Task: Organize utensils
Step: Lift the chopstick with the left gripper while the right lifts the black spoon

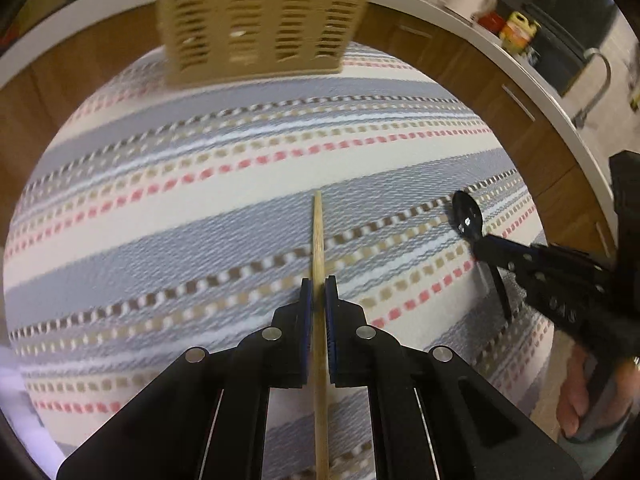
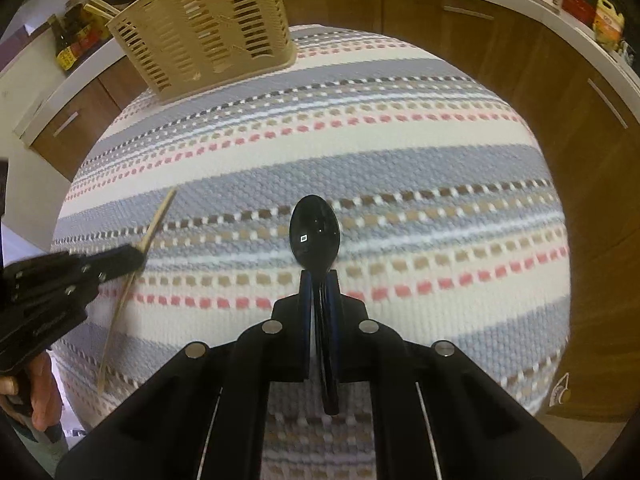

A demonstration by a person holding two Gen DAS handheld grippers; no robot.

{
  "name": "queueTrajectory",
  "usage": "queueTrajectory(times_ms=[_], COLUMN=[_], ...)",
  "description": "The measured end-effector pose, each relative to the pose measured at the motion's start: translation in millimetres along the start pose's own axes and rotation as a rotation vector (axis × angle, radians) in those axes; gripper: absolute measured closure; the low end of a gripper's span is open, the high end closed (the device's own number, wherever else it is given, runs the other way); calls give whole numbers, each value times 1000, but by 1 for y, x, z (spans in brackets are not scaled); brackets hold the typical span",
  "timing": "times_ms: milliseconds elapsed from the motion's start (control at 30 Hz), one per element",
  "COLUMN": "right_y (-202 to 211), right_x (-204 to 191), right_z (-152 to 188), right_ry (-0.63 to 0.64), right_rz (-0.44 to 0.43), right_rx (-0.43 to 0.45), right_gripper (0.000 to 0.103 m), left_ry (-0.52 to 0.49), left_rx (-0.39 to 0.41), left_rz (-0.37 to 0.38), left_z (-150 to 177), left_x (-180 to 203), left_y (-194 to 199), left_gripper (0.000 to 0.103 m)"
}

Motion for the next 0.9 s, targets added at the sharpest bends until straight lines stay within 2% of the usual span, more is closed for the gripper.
queueTrajectory(times_ms=[267, 467, 667, 700, 733, 900], right_y=[-14, -19, -18, -18, -17, -22], right_x=[-12, -11, 1, 2, 2, -5], right_z=[-22, -28, -39, -39, -41, -39], right_ry=[71, 82, 19, 16, 15, 49], right_rz=[44, 29, -32, -33, -40, -47], right_rx=[-19, -69, -123, -127, -129, -178], right_gripper=[97, 94, 68, 58, 55, 58], left_ry=[75, 114, 89, 74, 49, -7], left_rx=[11, -1, -50, -65, -91, -177], left_rz=[-76, -53, -5, 3, 13, 41], left_z=[7, 2, -13, -15, -19, -26], left_x=[-34, -46, -49, -48, -47, -46], left_y=[17, 18, 11, 8, 6, -3], left_gripper=[99, 98, 82, 79, 78, 77])
Point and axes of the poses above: each gripper's, at about its wrist camera, not at the fingertips, and y roughly against the way its jaws point, x to its right, z to its underside, the point moved 4 cm from there along -y, roughly the way its jaws point, and after that the axes turned 11 degrees about -y, right-handed, at the moved point
